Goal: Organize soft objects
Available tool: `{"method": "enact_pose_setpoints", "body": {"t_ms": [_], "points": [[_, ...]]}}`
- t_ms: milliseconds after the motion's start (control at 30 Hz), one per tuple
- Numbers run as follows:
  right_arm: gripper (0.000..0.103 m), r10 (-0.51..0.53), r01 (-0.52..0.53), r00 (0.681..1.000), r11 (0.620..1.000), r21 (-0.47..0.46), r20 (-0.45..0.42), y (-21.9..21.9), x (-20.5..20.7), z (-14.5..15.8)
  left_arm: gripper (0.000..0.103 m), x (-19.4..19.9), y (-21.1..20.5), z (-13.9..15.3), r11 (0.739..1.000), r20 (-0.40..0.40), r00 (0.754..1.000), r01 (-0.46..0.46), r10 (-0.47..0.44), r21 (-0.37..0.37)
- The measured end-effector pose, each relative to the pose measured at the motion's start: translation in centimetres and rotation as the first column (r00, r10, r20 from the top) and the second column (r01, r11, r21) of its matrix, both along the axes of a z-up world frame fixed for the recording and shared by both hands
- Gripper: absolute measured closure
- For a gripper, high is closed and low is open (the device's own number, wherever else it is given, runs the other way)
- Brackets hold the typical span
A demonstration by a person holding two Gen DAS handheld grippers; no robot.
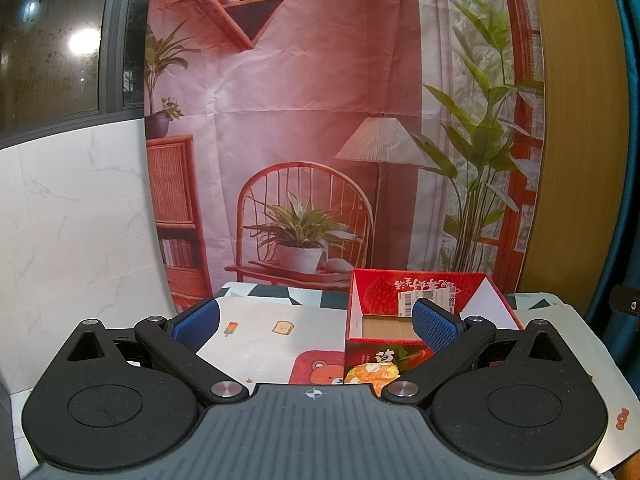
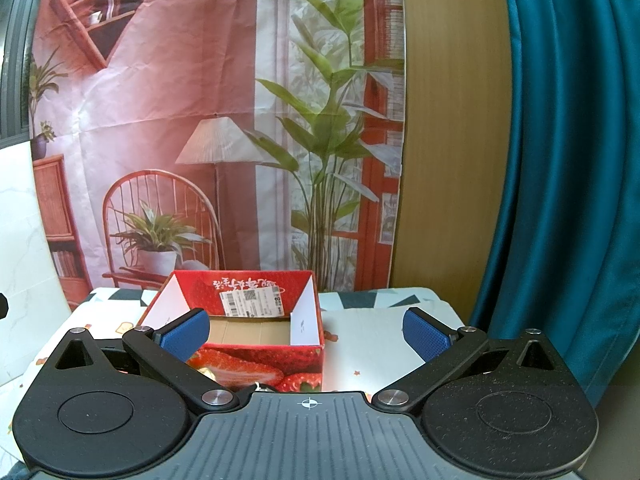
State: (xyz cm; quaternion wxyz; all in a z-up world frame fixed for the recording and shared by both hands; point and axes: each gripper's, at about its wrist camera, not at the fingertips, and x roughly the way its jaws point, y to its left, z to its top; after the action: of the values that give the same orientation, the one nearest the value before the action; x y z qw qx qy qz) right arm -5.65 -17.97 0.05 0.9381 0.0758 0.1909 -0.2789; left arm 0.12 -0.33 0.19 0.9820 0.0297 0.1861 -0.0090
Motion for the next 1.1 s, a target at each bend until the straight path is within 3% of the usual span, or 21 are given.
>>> {"method": "enact_pose_setpoints", "body": {"t_ms": [700,1100], "points": [[0.000,0.006,-0.006,1.000,1.000,0.007,0.002,-0.9,0.2,-0.3,0.000,-0.1,0.2,0.0,1.000,0.003,1.000,0.016,-0.016,-0.001],[0.000,0.055,-0.061,0.989,0.997,0.042,0.137,-1.7,-0.5,-4.3,0.000,1.8,0.5,-2.6,0.999,-0.020,0.999,0.033,-0.034,-0.030]]}}
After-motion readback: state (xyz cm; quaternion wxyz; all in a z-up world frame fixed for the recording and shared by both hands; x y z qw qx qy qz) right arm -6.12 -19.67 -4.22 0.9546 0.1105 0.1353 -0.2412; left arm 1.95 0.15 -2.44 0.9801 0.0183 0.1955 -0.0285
